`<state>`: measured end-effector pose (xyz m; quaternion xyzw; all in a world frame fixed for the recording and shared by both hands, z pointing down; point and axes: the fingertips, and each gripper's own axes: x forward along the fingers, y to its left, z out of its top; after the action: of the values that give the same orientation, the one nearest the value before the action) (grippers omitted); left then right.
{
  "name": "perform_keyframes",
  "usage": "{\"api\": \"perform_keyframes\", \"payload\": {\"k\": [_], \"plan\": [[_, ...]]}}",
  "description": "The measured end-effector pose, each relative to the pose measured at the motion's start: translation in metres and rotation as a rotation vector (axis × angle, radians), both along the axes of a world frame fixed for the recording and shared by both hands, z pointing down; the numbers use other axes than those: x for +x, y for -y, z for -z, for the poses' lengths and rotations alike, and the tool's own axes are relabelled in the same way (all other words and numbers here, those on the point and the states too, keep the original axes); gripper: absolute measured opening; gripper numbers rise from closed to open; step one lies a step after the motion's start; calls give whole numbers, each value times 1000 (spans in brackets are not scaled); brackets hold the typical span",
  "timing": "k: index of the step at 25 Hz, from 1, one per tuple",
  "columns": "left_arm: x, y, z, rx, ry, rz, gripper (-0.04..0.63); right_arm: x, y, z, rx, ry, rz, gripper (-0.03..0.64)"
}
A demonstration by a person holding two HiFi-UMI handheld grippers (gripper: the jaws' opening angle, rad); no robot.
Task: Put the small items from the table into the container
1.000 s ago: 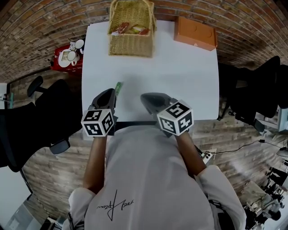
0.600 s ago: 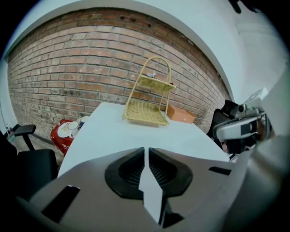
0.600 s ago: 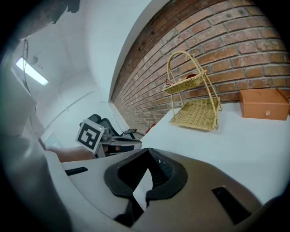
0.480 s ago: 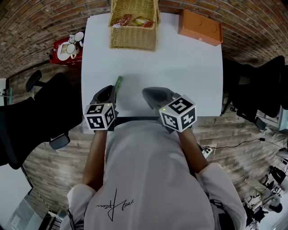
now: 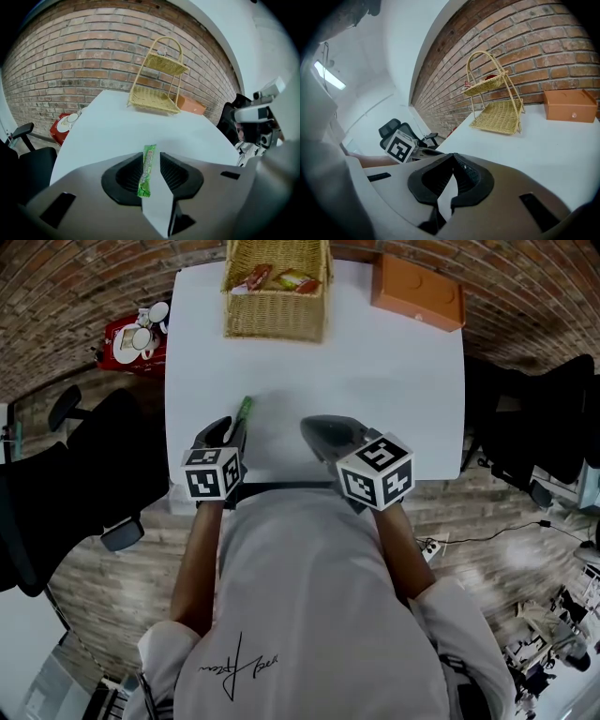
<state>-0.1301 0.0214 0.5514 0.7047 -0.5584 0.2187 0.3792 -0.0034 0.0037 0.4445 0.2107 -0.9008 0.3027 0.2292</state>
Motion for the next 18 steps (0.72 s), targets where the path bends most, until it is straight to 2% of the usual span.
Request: {"api": "perform_keyframes", "payload": {"k": [10, 18], "plan": [[-2, 1, -32, -88, 56, -45, 147, -3, 5, -6, -30, -8, -6, 21], [2, 3, -40, -113, 41, -62, 152, -9, 5, -12, -53, -20, 4, 21]]}}
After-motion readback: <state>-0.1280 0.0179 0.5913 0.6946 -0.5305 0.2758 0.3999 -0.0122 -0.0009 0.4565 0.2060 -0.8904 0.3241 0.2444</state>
